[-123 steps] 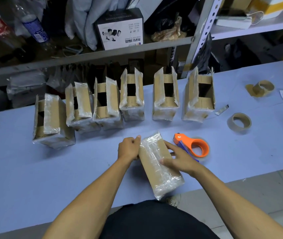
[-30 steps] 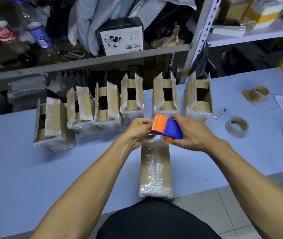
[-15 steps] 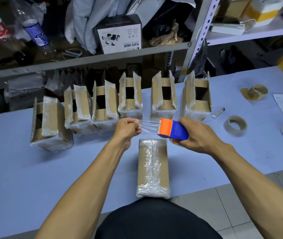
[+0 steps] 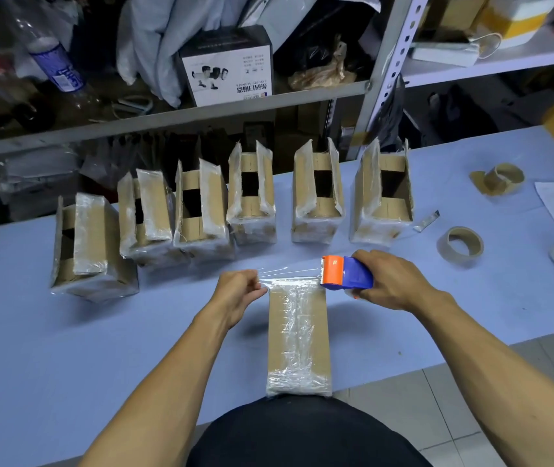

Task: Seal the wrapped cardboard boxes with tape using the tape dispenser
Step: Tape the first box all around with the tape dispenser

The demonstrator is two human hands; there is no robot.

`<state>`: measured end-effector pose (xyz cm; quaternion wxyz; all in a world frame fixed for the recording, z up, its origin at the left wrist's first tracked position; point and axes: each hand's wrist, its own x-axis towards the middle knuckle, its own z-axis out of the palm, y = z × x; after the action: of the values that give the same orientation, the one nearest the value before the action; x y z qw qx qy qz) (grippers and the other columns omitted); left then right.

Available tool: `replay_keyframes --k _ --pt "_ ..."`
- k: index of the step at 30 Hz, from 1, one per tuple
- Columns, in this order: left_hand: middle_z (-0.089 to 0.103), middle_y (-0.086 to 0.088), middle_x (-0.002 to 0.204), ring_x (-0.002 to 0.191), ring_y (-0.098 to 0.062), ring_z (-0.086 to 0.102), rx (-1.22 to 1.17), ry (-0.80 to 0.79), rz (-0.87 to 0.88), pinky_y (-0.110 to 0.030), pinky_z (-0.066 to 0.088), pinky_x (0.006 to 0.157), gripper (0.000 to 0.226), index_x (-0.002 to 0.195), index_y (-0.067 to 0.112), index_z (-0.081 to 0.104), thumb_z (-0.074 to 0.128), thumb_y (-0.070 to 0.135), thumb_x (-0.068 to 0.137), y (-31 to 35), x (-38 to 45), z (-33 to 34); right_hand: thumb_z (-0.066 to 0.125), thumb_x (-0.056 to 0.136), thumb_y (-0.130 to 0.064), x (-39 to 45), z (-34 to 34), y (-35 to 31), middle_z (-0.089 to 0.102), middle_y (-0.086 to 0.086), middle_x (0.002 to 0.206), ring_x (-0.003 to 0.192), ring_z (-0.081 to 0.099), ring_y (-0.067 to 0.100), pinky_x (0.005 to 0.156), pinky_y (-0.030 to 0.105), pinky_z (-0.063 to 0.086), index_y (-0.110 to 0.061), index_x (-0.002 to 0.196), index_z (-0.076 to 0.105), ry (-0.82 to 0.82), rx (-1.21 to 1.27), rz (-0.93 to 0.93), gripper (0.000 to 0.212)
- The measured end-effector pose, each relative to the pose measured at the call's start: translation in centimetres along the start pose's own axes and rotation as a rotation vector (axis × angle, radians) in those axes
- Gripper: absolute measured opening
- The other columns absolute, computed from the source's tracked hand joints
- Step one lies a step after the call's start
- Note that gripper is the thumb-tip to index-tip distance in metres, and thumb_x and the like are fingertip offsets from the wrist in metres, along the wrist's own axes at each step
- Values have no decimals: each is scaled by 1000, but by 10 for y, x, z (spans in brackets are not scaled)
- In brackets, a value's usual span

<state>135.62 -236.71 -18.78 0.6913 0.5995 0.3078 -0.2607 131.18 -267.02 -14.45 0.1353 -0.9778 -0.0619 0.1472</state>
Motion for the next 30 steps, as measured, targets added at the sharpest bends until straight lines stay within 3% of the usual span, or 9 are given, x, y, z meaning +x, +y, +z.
replay_keyframes --k 6,11,12,14,16,18,21,25,30 --pt "62 -10 86 75 -17 59 -50 32 -4 -26 54 70 8 96 5 60 67 5 94 -23 6 16 71 76 -49 1 11 1 58 -8 96 80 54 18 59 27 37 -32 103 44 -46 49 65 42" --pt "65 -7 86 63 -15 60 -206 9 -205 -28 54 56 31 128 12 52 63 15 99 -37 3 21 73 77 -48 0 19 -1 61 -5 99 81 56 19 65 30 46 -28 105 44 -52 67 72 44" --pt "64 -8 85 62 -17 59 -111 64 -183 -27 54 55 28 127 9 53 60 16 100 -36 3 21 73 77 -49 0 20 -2 61 -5 99 81 56 19 63 30 44 -28 104 43 -48 74 74 45" --pt "67 -6 101 84 -21 65 143 159 -37 -33 55 76 33 119 7 60 52 35 103 -36 6 20 73 77 -51 -1 23 -3 61 -6 100 80 55 18 61 27 40 -30 104 41 -45 90 74 47" --pt "66 0 114 100 -17 64 294 72 118 -34 52 87 46 113 17 63 50 58 97 -33 1 27 74 76 -52 -2 26 -6 61 -7 100 80 54 16 60 25 36 -31 104 41 -34 109 81 48" --pt "67 8 114 96 -10 65 438 -33 201 -24 51 81 49 116 24 61 57 64 89 -36 -8 36 75 76 -52 -3 29 -8 62 -6 100 79 54 15 60 24 37 -31 105 42 -27 124 89 49" --pt "58 15 113 95 1 61 522 -18 279 -11 47 75 41 125 34 53 67 51 91 -43 -9 40 75 76 -53 -6 30 -6 60 -8 99 81 55 14 62 23 41 -31 106 42 -27 144 90 50" --pt "63 -2 131 113 -22 65 445 -38 225 -44 52 102 55 137 22 54 71 44 90 -41 -7 37 73 77 -56 -11 25 1 59 -9 99 81 55 14 61 22 40 -31 108 44 -26 138 29 50" --pt "69 -5 122 108 -24 69 404 -45 224 -47 53 101 42 126 25 59 74 38 89 -39 -8 37 71 76 -57 -34 20 29 59 -9 94 78 57 11 64 27 47 -33 104 43 -94 151 94 46"
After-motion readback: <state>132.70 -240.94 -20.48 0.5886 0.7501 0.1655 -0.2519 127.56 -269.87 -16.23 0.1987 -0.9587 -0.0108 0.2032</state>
